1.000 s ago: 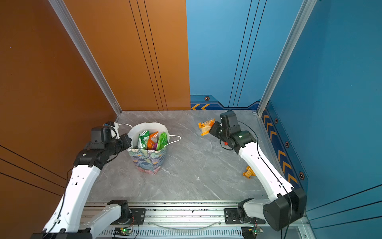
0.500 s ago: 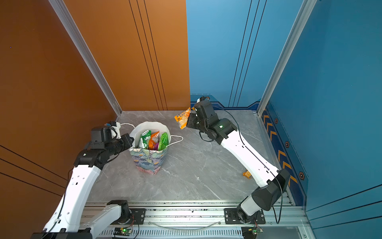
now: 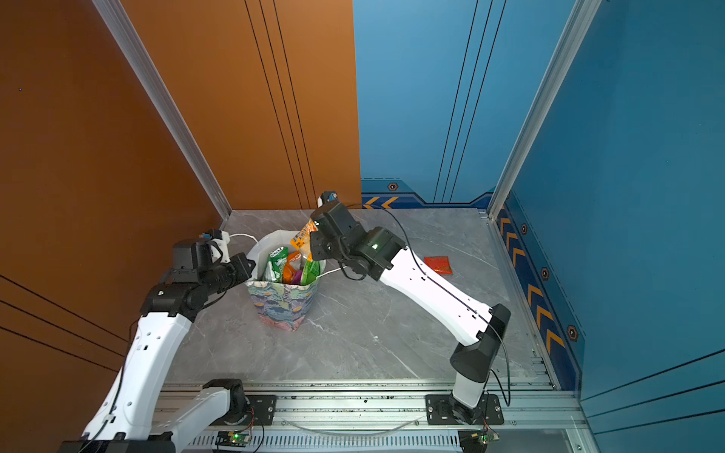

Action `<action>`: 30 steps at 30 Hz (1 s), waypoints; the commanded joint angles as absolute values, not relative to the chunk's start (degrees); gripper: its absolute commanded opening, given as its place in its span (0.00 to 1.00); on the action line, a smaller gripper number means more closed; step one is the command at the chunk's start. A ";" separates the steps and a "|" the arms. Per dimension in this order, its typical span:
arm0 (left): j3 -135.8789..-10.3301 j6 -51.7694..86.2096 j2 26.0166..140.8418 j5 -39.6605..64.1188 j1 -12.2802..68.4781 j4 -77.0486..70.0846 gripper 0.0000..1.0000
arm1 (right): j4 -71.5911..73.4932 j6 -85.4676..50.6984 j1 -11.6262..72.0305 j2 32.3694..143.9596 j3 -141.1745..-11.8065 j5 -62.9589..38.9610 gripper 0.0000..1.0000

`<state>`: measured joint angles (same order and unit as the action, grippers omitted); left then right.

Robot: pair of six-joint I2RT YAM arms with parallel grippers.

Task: Place the snacks into the paper bag
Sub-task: Place the snack in the paper bag.

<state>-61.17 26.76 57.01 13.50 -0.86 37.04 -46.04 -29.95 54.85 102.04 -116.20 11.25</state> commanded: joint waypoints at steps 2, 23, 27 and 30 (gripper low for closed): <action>-60.91 25.93 56.79 15.78 -1.40 34.37 0.03 | -51.42 -27.44 56.82 105.40 -120.01 13.87 0.07; -60.84 25.89 56.68 16.23 -1.41 34.28 0.04 | -57.31 -25.53 59.33 117.74 -132.67 17.46 0.09; -60.82 25.95 56.60 16.75 -1.41 34.10 0.04 | -57.30 -25.57 58.84 120.89 -134.81 16.14 0.09; -60.82 25.99 56.42 17.02 -1.46 33.93 0.03 | -57.26 -25.58 58.54 123.10 -136.80 15.13 0.09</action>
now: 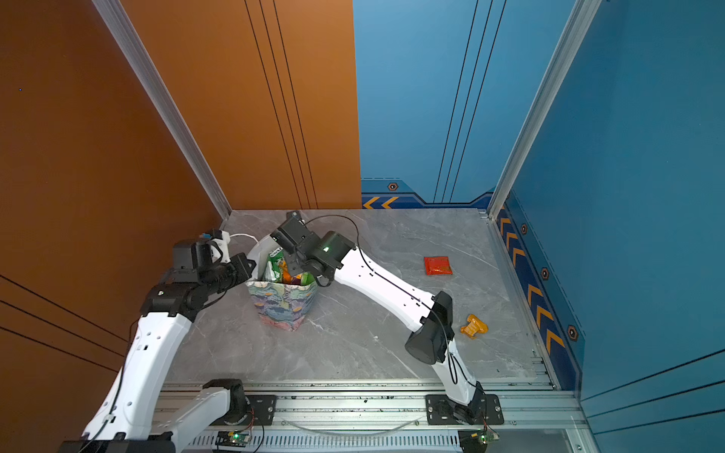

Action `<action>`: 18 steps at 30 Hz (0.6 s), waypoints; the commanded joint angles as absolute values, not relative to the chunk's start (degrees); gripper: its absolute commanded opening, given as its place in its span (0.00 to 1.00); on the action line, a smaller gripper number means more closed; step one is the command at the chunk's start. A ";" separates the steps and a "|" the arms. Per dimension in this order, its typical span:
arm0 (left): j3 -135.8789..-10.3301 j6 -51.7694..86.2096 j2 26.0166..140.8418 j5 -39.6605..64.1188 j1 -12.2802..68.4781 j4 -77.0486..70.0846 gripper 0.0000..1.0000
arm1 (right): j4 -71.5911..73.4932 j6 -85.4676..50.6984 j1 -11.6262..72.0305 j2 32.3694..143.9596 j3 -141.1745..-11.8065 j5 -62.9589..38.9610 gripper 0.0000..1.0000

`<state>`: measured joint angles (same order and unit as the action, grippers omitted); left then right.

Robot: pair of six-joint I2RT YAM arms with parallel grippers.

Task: Place the snacks into the paper bag
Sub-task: Place the snack in the paper bag.

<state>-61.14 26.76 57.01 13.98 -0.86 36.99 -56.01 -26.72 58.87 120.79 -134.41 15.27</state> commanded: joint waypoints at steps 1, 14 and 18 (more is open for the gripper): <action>-60.82 25.99 56.43 17.14 -1.41 33.86 0.04 | -57.22 -25.58 58.46 123.65 -137.50 14.84 0.09; -60.82 26.08 56.47 17.41 -1.41 33.75 0.04 | -56.46 -26.03 57.75 129.56 -141.48 11.33 0.10; -60.74 25.98 56.43 17.32 -1.41 33.74 0.04 | -56.49 -27.82 56.74 130.59 -141.61 7.59 0.13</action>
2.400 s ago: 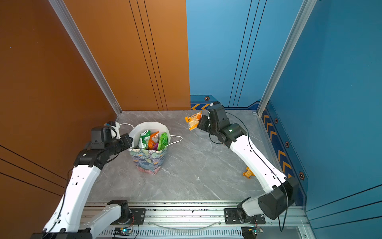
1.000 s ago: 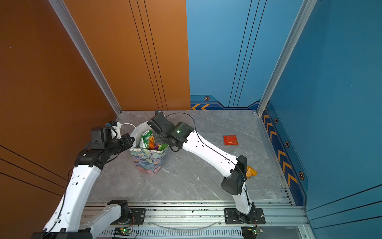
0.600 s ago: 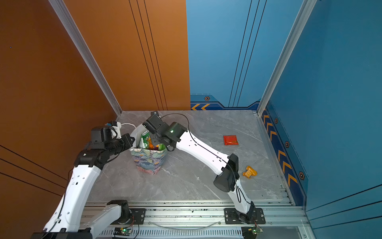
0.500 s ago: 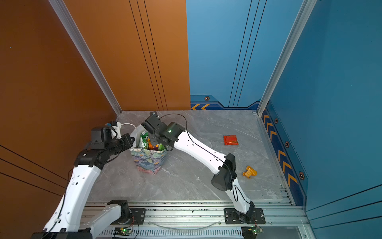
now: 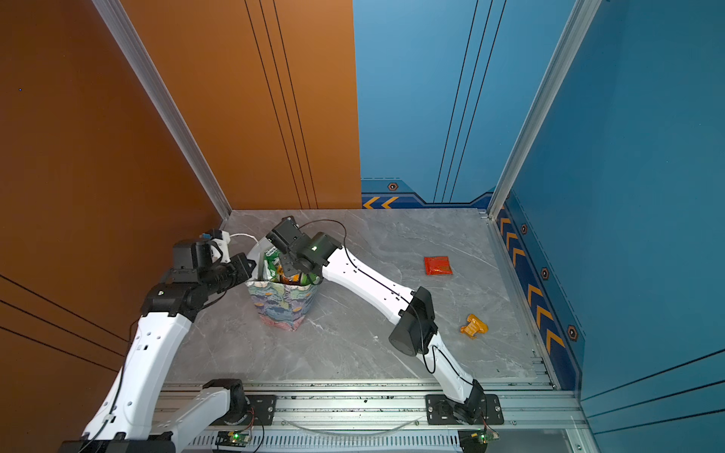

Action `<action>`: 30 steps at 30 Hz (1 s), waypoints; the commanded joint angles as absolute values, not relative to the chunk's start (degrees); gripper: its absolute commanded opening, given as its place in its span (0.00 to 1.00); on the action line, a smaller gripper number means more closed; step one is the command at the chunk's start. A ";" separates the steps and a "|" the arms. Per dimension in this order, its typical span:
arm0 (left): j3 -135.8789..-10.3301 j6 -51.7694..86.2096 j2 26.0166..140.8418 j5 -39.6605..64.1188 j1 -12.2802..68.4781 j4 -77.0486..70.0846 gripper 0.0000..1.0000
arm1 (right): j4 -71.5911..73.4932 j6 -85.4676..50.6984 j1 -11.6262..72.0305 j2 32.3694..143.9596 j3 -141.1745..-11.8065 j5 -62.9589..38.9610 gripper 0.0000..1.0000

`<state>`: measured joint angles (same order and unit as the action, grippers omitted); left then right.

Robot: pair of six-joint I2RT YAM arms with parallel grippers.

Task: Place the snacks into the paper bag
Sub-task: Place the snack in the paper bag.

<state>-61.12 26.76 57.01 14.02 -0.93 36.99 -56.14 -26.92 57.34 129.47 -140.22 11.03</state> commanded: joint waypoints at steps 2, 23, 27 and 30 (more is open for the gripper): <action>-60.78 25.98 56.57 17.23 -1.41 33.75 0.04 | -56.65 -28.04 56.58 130.71 -141.59 7.47 0.15; -60.78 25.87 56.60 17.22 -1.45 33.71 0.04 | -58.68 -28.61 58.17 122.86 -141.64 8.24 0.40; -60.73 25.91 56.51 17.18 -1.52 33.74 0.04 | -59.49 -27.99 58.27 120.94 -141.55 9.38 0.42; -60.73 25.92 56.48 17.16 -1.57 33.75 0.04 | -59.59 -27.34 58.25 119.37 -141.08 10.94 0.50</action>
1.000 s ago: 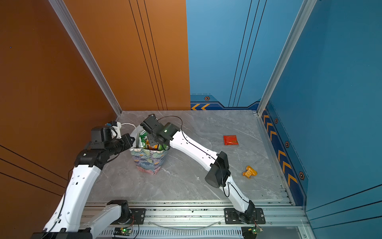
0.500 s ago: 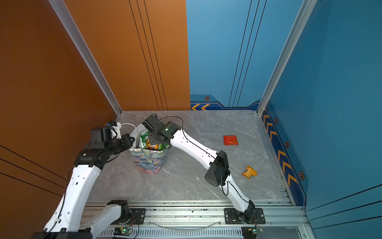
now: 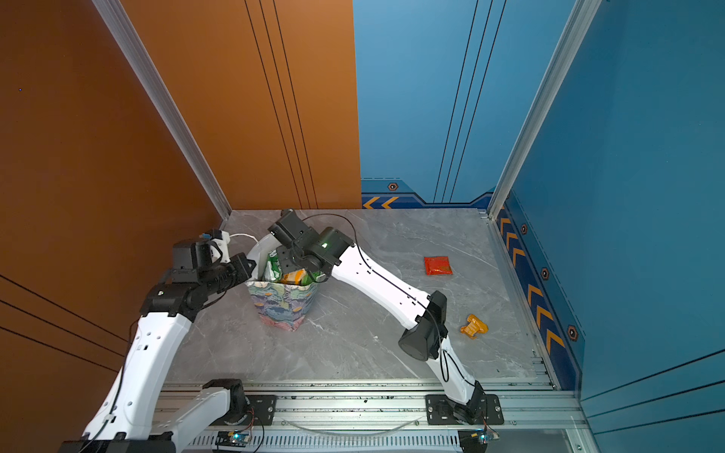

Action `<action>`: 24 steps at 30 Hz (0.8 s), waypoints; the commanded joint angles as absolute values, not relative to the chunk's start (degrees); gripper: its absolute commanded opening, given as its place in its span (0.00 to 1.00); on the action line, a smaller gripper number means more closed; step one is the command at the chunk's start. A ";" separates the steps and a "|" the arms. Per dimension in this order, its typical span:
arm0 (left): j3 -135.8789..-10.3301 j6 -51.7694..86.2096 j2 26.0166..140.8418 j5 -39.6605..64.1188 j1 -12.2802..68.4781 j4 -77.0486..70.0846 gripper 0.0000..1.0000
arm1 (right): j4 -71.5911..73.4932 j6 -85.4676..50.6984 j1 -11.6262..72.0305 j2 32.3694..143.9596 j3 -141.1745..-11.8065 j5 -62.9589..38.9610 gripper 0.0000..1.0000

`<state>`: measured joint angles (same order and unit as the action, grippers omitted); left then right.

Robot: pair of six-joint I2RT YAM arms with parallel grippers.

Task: Place the snacks into the paper bag
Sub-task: Place the snack in the paper bag, then pick up the snack from the middle-right of the table.

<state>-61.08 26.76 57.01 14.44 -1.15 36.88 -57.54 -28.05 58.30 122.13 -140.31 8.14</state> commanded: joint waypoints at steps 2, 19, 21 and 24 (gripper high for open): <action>-60.73 25.96 56.51 17.09 -1.58 33.72 0.04 | -59.68 -27.03 58.01 119.22 -141.07 10.79 0.56; -60.64 25.87 56.38 16.79 -1.61 33.72 0.04 | -46.01 -29.31 43.31 85.11 -101.80 12.84 0.58; -60.72 25.85 56.38 16.77 -1.53 33.68 0.04 | -42.83 -33.11 37.00 80.78 -94.54 8.07 0.58; -60.73 25.92 56.56 17.00 -1.67 33.72 0.04 | -37.46 -37.47 28.52 75.37 -85.06 1.13 0.59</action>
